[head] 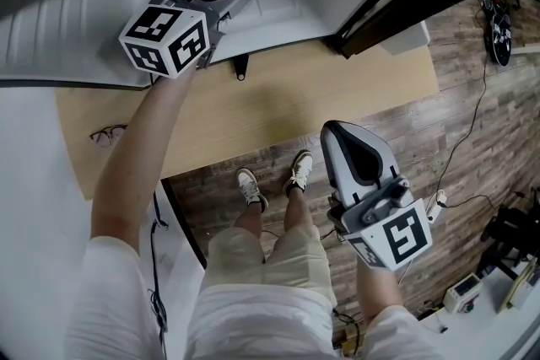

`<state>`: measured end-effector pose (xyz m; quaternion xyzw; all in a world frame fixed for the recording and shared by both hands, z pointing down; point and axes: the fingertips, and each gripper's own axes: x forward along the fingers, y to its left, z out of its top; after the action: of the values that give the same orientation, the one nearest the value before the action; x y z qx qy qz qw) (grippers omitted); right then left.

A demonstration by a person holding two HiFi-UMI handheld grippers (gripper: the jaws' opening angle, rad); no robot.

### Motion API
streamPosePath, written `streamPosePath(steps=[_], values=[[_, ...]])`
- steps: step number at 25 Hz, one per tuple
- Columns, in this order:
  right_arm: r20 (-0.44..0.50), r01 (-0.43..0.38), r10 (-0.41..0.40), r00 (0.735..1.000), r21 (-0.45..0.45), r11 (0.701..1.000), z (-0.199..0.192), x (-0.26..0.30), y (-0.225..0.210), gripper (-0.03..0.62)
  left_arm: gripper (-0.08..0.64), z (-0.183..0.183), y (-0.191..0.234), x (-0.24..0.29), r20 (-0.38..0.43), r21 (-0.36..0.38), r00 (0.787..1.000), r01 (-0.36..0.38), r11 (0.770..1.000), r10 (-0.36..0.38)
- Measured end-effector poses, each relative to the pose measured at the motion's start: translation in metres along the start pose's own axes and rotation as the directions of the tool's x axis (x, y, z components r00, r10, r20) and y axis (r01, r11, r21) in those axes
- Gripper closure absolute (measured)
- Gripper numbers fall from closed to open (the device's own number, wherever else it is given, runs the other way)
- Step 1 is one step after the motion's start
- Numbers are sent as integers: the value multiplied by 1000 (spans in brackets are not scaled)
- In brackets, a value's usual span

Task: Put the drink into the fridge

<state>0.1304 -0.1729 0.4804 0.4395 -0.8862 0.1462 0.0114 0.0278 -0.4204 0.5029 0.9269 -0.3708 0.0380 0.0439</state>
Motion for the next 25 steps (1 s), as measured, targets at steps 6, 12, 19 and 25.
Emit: streamPosePath(steps=[6,12,19,25], values=[[-6,3,-3,1000,3,1000,0,-8,2,591,62,-2,6,0,5,-58,1000,-7,998,7],[-7,21,-21,1000,27,999,-5,-16,-7,591,60,-1,3,-16,-2,-17,1000,-26,1000,26],[-33,24,-23,999,42,999,-11,-25,2,590,60,-2,-10,-37,6,-30,999,-43,999,43],[-32,42,-41,999,44,998,-5,-35,10,589,60,-1,-19,-59,21,-69,997,-66,995,68]])
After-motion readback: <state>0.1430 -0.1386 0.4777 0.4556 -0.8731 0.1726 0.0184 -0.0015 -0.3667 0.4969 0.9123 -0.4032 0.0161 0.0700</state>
